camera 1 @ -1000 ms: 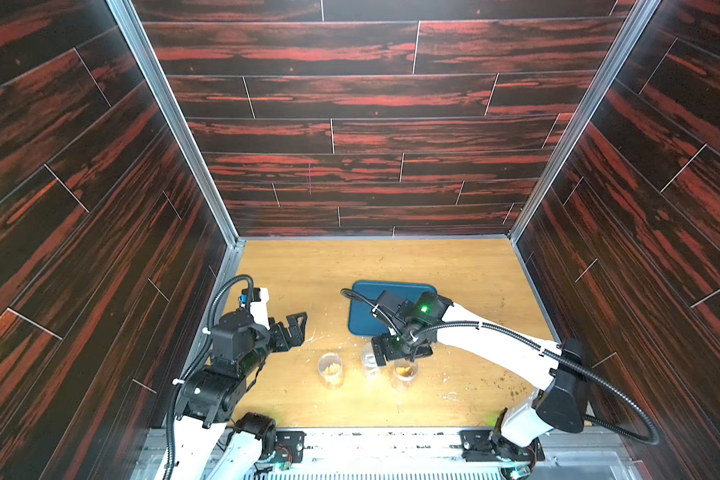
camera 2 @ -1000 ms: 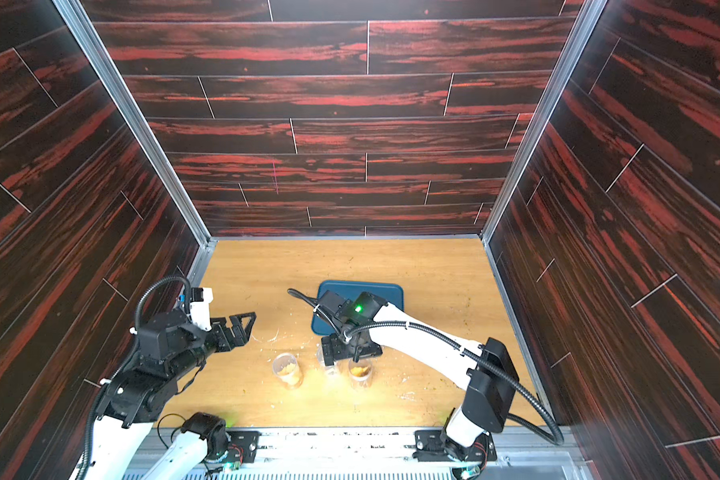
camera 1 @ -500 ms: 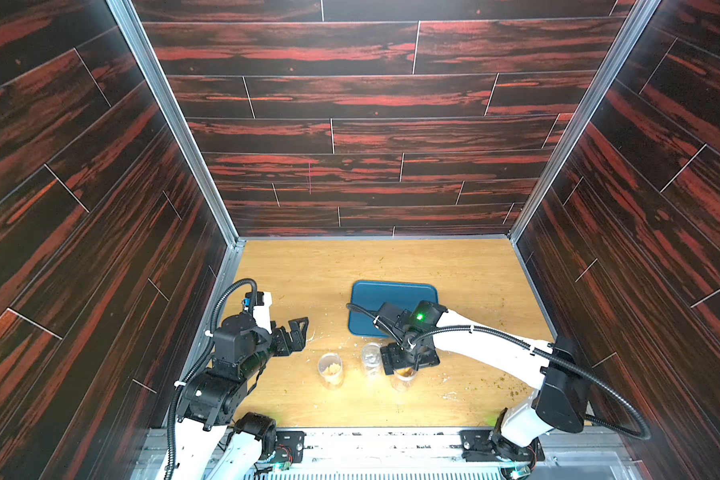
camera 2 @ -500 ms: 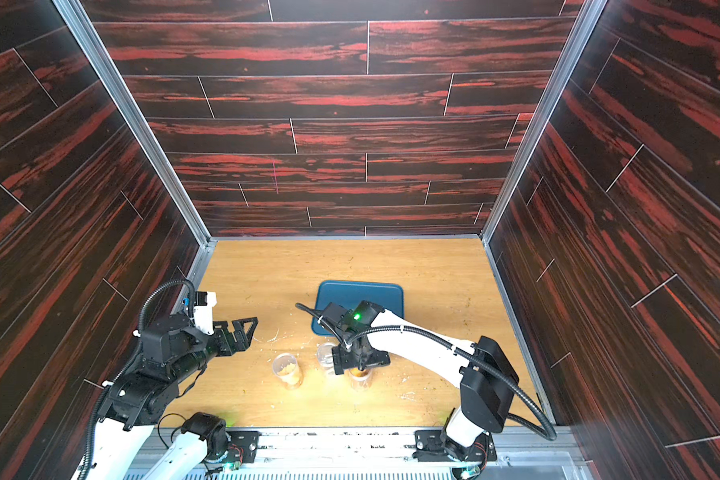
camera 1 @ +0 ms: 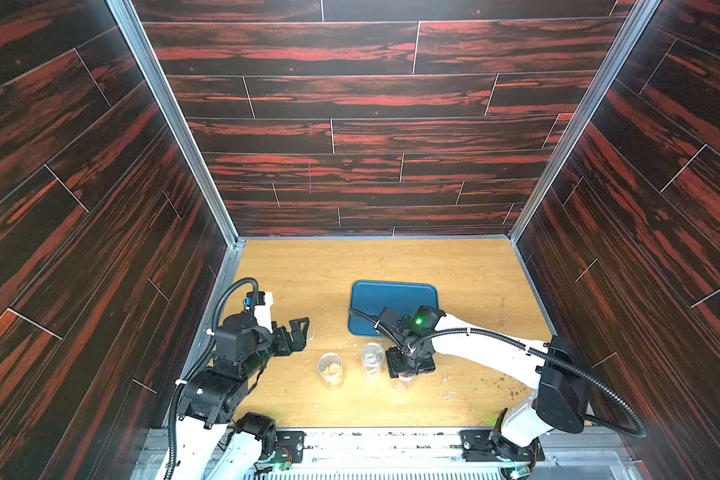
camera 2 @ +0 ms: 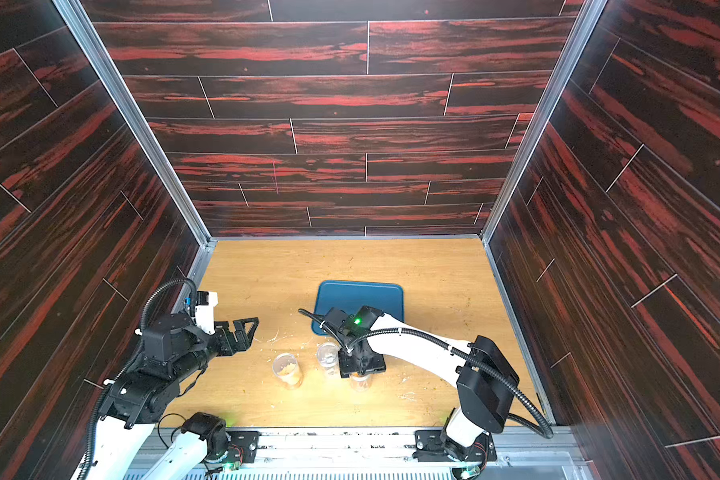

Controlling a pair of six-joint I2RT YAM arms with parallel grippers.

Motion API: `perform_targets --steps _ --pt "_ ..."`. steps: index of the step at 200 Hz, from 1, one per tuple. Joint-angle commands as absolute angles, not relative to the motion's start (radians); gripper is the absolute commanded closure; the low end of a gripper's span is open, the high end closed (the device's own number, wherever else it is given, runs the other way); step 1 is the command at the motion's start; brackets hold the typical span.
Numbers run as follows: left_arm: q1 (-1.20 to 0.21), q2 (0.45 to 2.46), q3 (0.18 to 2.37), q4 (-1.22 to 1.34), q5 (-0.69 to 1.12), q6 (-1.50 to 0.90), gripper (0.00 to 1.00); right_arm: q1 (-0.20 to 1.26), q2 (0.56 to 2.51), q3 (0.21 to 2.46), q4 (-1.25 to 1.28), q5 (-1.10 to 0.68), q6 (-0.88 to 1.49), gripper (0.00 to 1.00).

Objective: Pour the cookies out of the jar
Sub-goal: Pick up the jar from the center of the board.

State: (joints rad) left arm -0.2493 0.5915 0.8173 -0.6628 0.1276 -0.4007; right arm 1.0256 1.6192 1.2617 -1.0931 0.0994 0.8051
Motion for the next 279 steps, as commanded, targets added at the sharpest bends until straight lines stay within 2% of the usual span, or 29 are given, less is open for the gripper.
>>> perform_targets --steps 1,15,67,108,145,189,236,279 --pt "-0.253 0.597 0.830 -0.694 0.132 -0.409 0.00 1.026 1.592 1.246 -1.113 0.111 0.827 0.37" --pt "-0.253 0.601 0.828 -0.694 0.144 -0.410 0.01 1.025 1.583 1.247 -1.119 0.122 0.825 0.43" --pt "-0.253 0.626 0.833 -0.647 0.263 -0.405 0.01 1.005 1.515 1.267 -1.185 0.129 0.819 0.45" --pt "-0.253 0.665 0.839 -0.509 0.383 -0.480 0.00 0.856 1.356 1.396 -1.285 0.053 0.784 0.46" --pt "-0.261 0.719 0.829 -0.286 0.547 -0.590 0.00 0.707 1.289 1.623 -1.322 -0.140 0.725 0.46" --pt "-0.343 0.809 0.977 -0.387 0.688 -0.232 0.00 0.657 1.307 1.714 -1.172 -0.416 0.727 0.46" --pt "-0.375 0.883 1.004 -0.186 0.817 -0.281 0.00 0.648 1.339 1.683 -0.968 -0.595 0.803 0.46" --pt "-0.497 0.990 1.168 -0.434 0.750 -0.039 0.00 0.650 1.409 1.728 -0.916 -0.658 0.817 0.47"
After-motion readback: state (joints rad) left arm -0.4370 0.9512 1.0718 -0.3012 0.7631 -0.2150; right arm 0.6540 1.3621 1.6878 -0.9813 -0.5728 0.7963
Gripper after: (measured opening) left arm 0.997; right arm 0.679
